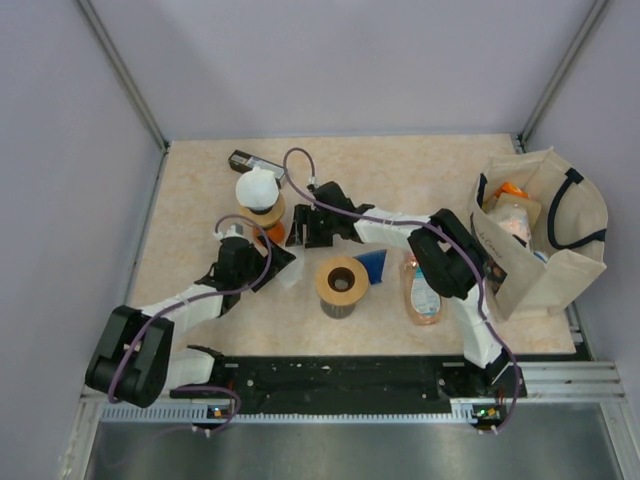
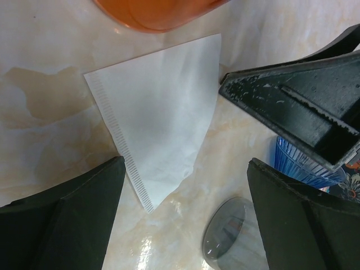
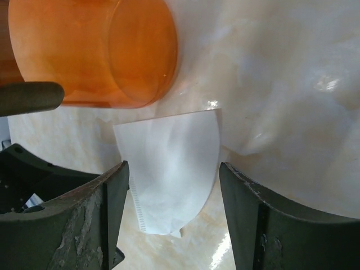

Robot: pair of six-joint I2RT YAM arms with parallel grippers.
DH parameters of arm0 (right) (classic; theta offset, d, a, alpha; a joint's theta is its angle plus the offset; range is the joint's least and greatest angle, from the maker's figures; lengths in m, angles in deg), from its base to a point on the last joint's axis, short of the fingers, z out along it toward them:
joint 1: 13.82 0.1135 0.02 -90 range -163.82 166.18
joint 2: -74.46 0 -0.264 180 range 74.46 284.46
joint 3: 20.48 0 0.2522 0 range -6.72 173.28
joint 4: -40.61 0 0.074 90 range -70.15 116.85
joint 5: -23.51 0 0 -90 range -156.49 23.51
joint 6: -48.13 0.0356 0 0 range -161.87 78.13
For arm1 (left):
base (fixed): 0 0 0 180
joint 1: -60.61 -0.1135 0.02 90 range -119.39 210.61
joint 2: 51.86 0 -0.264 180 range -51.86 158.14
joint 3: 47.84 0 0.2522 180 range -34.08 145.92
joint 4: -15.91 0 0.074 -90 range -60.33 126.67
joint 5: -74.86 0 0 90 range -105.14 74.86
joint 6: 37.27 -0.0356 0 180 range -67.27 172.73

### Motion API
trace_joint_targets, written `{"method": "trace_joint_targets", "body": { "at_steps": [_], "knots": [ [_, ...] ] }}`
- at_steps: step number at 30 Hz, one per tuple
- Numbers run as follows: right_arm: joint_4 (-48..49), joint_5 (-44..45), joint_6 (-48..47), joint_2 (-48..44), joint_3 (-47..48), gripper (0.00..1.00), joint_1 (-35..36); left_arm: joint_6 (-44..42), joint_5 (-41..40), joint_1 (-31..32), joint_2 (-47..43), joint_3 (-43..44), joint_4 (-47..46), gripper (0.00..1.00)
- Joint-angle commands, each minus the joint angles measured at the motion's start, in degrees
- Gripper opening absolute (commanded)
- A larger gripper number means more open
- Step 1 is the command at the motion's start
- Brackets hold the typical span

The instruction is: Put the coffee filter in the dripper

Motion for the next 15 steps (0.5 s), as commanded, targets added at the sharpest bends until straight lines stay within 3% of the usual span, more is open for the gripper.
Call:
{"method": "trace_joint_targets", "body": {
  "at_steps": [1,15],
  "knots": [
    [0.93,-4.27,1.12,1.09,0.76,0.65,1.60,-0.09,0.55,0.20,1.86,-0.42,-2.30,0.95],
    [10.33,-5.76,5.34,-3.83,-2.93,0.62,1.51,-0.71,1.43,0.37,3.18,0.63,-1.77,0.94]
  ]
}}
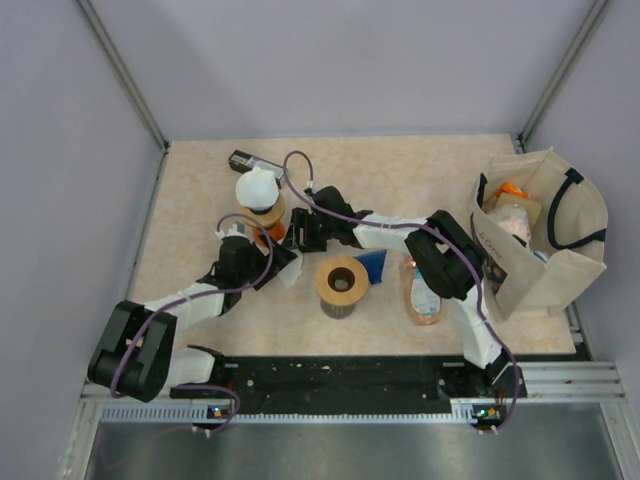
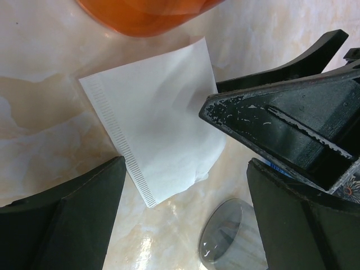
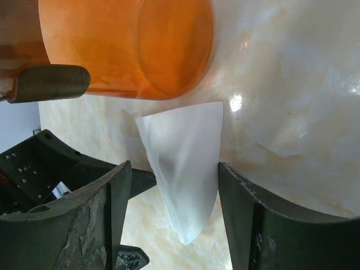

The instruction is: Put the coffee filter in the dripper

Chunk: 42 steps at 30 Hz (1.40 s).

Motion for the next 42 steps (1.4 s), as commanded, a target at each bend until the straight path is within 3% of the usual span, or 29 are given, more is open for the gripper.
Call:
{"method": "trace_joint_targets", "body": {
  "at_steps": [1,4,12,20,24,29,38,42],
  "knots": [
    [4.45,-0.39,1.21,-4.34,-0.60,0.62,0.59,-0.88,0.16,0.28,1.15,0.48,1.42,0.94],
    [4.63,-0.04,1.39,-5.04,-1.12,0.62,0.68,-0.88,-0.01,0.37,1.15,0.57,1.86,0.94],
    [4.63,-0.65,2.26,-4.96,-1.48,0.50,0.59,-0.97,-0.10,0.37,0.88,0.65,2.13,0.94],
    [5.07,-2.32,2.62,-3.29,-0.95,0.24,0.60,-1.06,0.16,0.37,0.71,0.74,2.30,0.94],
    [5.60,-3.02,1.65,-3.11,-0.69,0.01,0.60,-1.67,0.60,0.37,-0.61,0.83,2.74,0.94],
    [4.37,-3.11,-2.82,-6.08,-0.77,0.00,0.60,-4.48,1.04,0.37,-7.01,0.66,7.47,0.96],
    [-0.38,-1.97,-13.11,-19.97,-4.55,0.00,0.33,-16.96,5.43,0.46,-32.40,3.99,25.93,0.99],
    [-3.54,-3.28,-15.48,-26.29,-4.82,0.00,-0.11,-18.81,8.94,0.46,-39.62,6.98,26.22,0.99]
  ]
}}
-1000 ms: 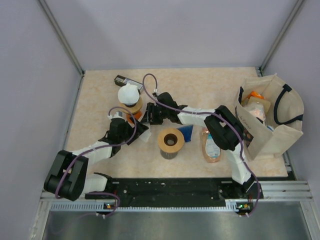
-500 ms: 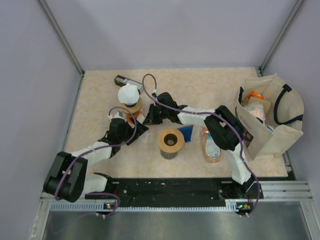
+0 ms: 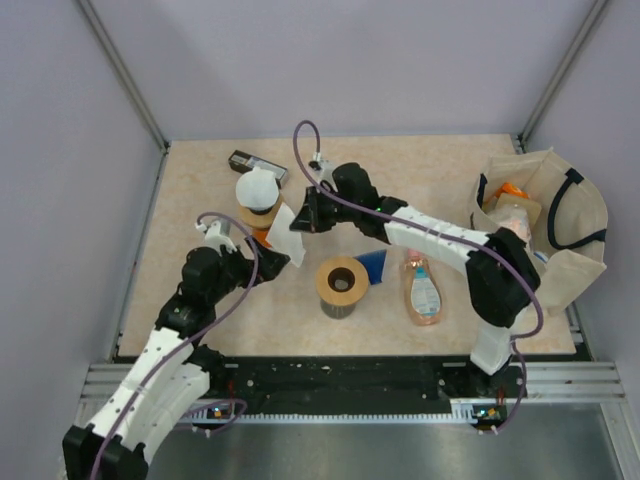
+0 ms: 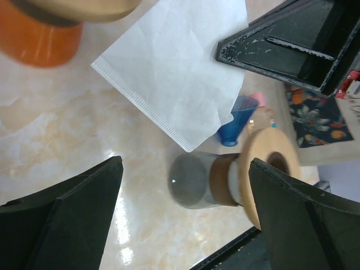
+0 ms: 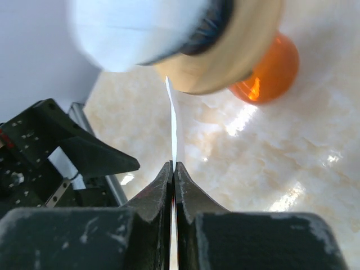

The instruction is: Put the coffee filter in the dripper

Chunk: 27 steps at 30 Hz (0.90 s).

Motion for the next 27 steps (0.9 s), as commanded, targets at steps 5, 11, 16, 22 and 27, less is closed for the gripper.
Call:
{"method": "trace_joint_targets", "body": {
  "at_steps": [5,11,16,22,27],
  "knots": [
    [-8.41,-7.39,-9.10,-17.27,-0.40,0.00,-2.34,-8.31,11.38,0.17,-7.37,8.43,0.14,0.99],
    [-18.00,-17.85,-15.42,-28.78,-6.20,0.00,-8.06,-12.45,26.74,0.17,-2.01,14.60,-3.01,0.99],
    [-19.59,-19.54,-18.77,-34.42,-7.79,0.00,-8.41,-6.75,38.01,2.10,6.69,15.30,-16.96,0.99],
    [-19.59,-23.48,-18.78,-35.31,-6.47,0.00,-8.50,-10.16,36.18,9.22,13.02,16.88,-18.49,0.94],
    [-21.61,-23.84,-19.91,-35.75,-6.03,0.00,-8.59,-6.83,38.19,9.40,14.26,15.48,-25.33,0.77]
  ]
}}
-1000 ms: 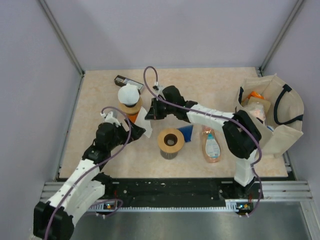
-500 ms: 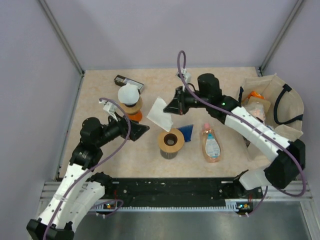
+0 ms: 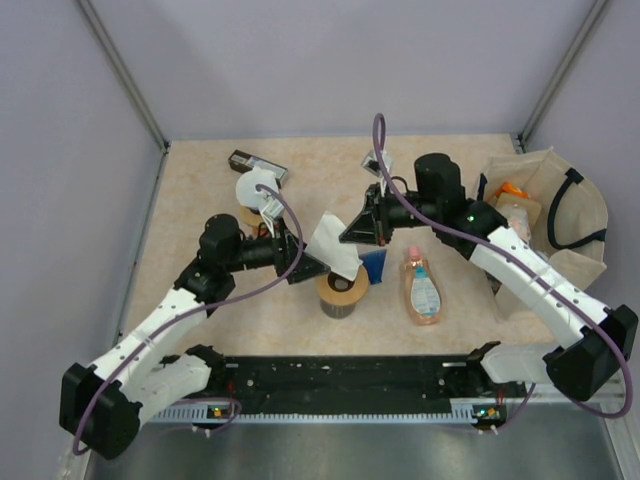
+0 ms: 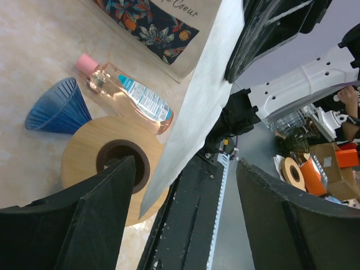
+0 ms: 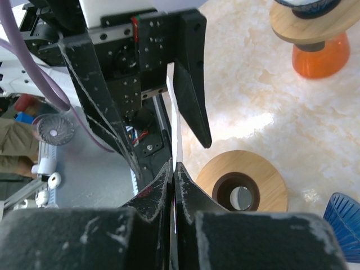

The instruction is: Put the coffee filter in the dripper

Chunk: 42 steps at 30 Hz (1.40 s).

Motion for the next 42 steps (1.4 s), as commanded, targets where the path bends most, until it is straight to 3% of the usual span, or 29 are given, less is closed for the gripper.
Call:
{"method": "trace_joint_targets", "body": {
  "at_steps": [1,3,5,12,13,15,17,18,22,28,34,42],
  "knots": [
    [-2.16,-2.71,-2.82,-1.60,1.73,0.00,-0.13,1.22,3.05,0.20,-0.38,1.27,-10.04,0.76],
    [-3.48,-4.20,-3.62,-1.43,2.26,0.00,-0.39,0.26,2.09,0.20,-0.82,1.18,-9.26,0.75],
    [-3.84,-5.25,-3.88,-1.52,2.17,0.00,-0.39,0.08,1.30,0.20,-0.91,1.44,-9.26,0.67],
    [-3.93,-4.12,-3.53,-0.46,3.66,0.00,-0.66,0.87,3.76,0.20,0.67,2.15,-11.63,0.05],
    [-4.10,-3.59,-3.53,-0.55,3.84,0.00,-0.83,0.52,3.06,0.20,0.58,2.06,-11.46,0.00],
    [-4.45,-1.75,-3.09,-0.81,3.75,0.20,-1.62,-0.01,2.44,0.20,0.58,2.06,-11.63,0.00],
    [-4.98,1.40,-2.39,-1.95,3.32,0.55,-2.94,-0.01,2.53,0.11,0.84,2.15,-12.24,0.00],
    [-5.33,3.42,-2.04,-2.65,2.88,0.65,-3.81,-0.10,2.61,0.20,1.02,2.50,-12.42,0.00],
    [-6.30,12.91,-2.73,-8.88,-2.55,0.82,-6.54,-0.19,2.88,0.20,1.90,3.29,-12.68,0.00],
    [-6.91,20.67,-7.13,-16.80,-10.83,0.93,-6.63,0.60,4.02,0.20,1.90,3.55,-15.67,0.00],
    [-7.53,14.09,-8.19,-17.08,-13.04,0.93,-6.55,1.66,4.99,0.11,1.73,4.00,-16.55,0.00],
    [-5.68,12.06,-7.57,-12.59,-12.16,0.93,-6.63,3.50,5.17,0.20,0.85,3.20,-18.66,0.00]
  ]
}}
